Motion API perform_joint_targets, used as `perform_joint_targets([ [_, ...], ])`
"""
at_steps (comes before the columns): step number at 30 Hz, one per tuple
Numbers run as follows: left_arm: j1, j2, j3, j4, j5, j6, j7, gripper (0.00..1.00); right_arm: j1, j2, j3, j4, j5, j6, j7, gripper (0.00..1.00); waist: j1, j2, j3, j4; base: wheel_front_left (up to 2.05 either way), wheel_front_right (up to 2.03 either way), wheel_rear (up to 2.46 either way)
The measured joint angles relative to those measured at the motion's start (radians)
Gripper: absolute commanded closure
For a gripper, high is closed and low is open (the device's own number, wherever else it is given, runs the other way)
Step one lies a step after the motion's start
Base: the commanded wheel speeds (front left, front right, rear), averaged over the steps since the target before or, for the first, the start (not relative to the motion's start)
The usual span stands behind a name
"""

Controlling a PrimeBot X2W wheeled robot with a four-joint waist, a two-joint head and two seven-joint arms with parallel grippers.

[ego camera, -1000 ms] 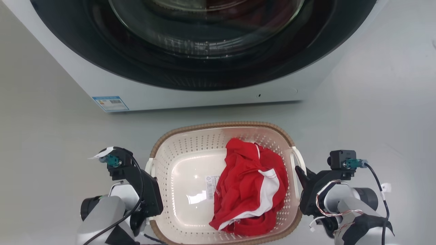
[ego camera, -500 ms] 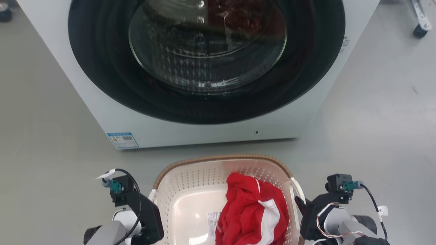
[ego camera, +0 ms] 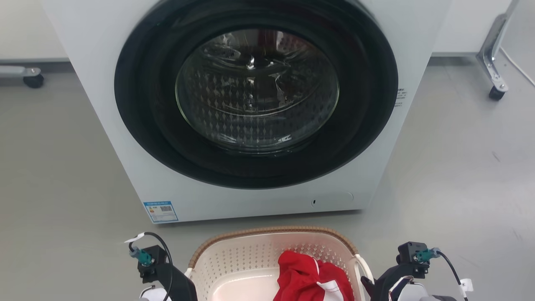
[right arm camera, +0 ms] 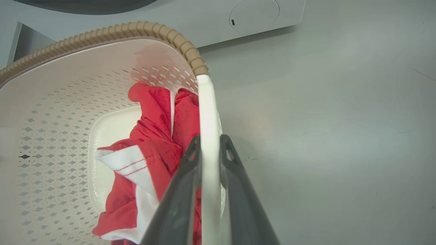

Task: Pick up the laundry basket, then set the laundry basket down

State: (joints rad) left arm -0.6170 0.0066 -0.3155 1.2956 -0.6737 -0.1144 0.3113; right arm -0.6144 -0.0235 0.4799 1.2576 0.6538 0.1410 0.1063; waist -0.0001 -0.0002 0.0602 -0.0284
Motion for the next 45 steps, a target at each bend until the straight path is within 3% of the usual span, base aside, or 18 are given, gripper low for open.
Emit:
perform_joint_targets([
  [19, 0.083, -0.001, 0.007, 0.002, -0.019, 0.010, 0.041, 1.00, 0.072, 0.002, 0.023, 0.003, 0.035, 0.000, 0.052, 1.00, 0.0001, 0.0002, -0.107, -0.010, 0.00, 0.00, 0.00],
  [45, 0.112, -0.003, 0.009, 0.002, -0.040, 0.026, 0.056, 1.00, 0.094, 0.003, 0.035, 0.005, 0.067, 0.000, 0.070, 1.00, 0.0002, 0.0002, -0.123, -0.007, 0.00, 0.00, 0.00],
])
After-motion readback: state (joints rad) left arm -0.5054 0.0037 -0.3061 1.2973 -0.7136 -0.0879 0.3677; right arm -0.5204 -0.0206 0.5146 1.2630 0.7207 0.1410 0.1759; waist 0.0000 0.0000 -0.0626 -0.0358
